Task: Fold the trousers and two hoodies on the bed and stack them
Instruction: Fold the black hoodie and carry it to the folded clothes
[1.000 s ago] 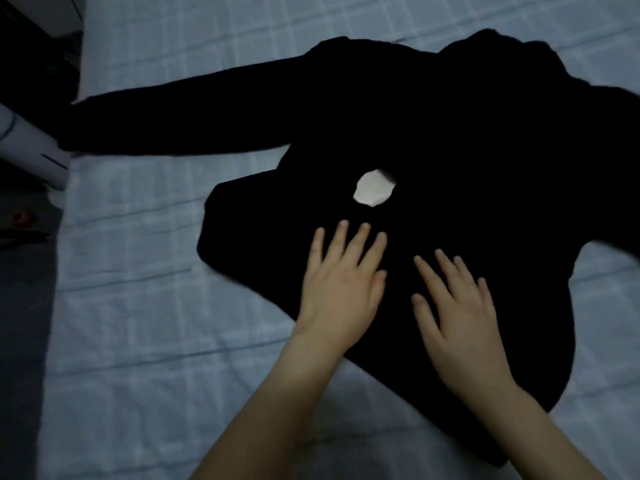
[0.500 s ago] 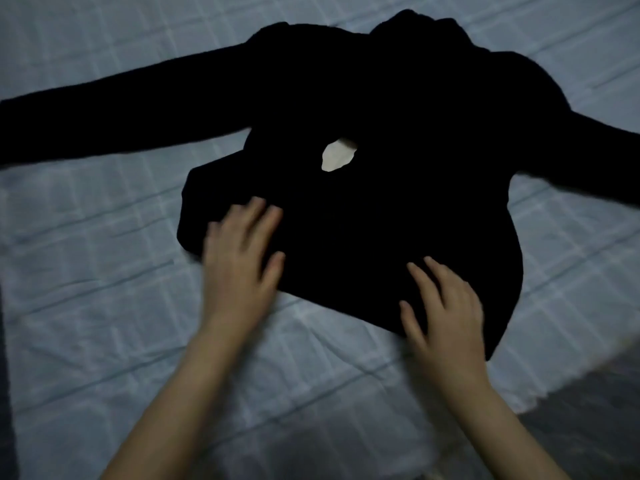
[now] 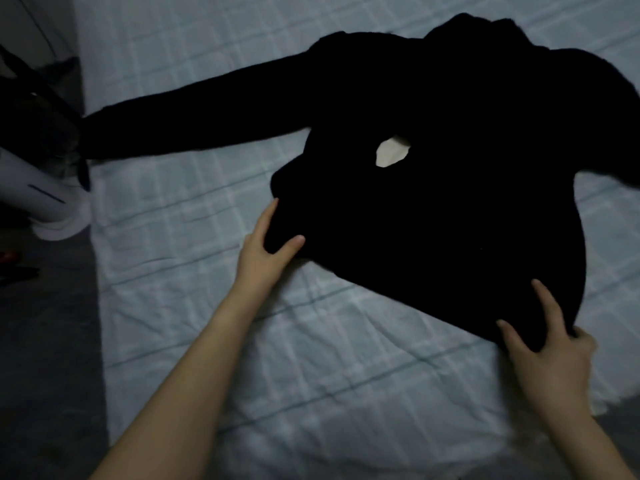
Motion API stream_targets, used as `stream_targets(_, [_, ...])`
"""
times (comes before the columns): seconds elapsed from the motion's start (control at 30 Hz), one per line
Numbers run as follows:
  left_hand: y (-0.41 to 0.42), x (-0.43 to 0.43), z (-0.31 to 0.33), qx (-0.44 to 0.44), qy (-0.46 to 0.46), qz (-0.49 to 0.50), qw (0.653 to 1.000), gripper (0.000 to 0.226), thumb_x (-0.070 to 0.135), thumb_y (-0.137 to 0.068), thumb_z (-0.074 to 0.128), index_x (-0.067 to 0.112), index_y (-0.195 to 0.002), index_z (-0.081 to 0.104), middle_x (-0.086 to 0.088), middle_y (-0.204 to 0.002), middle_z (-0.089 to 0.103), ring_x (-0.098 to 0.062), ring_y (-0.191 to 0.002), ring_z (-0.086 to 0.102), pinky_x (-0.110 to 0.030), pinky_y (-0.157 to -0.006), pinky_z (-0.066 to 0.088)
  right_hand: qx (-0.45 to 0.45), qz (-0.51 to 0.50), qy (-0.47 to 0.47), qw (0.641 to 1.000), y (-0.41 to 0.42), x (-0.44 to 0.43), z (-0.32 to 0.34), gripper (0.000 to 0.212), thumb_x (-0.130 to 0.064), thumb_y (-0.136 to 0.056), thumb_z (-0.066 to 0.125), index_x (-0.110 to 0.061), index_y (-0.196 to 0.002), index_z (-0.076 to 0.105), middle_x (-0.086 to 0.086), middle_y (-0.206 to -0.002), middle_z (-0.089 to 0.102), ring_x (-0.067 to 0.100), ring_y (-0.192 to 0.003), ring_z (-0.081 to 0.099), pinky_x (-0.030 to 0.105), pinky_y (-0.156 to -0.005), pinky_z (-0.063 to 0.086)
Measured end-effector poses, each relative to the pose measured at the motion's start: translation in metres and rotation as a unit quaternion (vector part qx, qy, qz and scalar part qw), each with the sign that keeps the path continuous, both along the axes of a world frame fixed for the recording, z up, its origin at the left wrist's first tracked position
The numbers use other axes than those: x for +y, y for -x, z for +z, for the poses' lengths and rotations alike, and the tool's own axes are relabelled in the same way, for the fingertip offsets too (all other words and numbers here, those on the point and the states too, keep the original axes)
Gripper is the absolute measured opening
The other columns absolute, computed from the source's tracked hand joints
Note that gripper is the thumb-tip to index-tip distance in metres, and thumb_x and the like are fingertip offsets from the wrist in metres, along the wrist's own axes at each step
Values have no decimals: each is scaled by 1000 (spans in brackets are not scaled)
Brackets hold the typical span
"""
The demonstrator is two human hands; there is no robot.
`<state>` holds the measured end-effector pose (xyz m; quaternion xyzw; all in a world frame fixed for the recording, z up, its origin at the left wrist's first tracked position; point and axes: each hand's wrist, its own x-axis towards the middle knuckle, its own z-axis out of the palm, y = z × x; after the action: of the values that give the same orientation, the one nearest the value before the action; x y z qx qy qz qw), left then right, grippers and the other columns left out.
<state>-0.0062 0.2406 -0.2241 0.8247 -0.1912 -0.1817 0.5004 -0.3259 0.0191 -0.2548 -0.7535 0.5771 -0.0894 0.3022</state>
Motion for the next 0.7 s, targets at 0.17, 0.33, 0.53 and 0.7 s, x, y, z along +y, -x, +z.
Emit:
stream_targets(0.17, [27,1,1,75,73,55,993,53,22,-93,65,25,-143,48,12,-141,52,-3,-130,48,-16,-107,38,-143,-13,-72,987,16,3,6,55,-14,-89,72,-38,-136,55,8,-135,62,27,-124,56,39,-101,44])
stream_targets(0.33, [34,13,20,58,107,136,983,44,12,-81,78,29,-120,67,-1,-113,69,-8,-94,66,-23,-88,52,-235,-25,-46,971,35,-5,51,39,-7,-85,75,-25,-119,70,0,-118,71,9,-114,62,24,-101,47])
stream_targets(0.53, [36,49,21,26,-27,139,990,40,3,-78,78,16,-115,70,-13,-110,70,-26,-101,66,-35,-94,50,-207,-25,-62,976,83,-22,65,27,-11,-81,80,-20,-106,76,3,-93,76,19,-90,73,26,-84,57])
stream_targets(0.7, [58,46,-7,43,-39,125,990,41,-2,-85,70,8,-124,63,-7,-120,63,-26,-115,59,-25,-95,43,-68,62,-87,992,84,-15,17,44,-12,-88,74,-21,-129,62,19,-117,59,33,-111,60,34,-95,43])
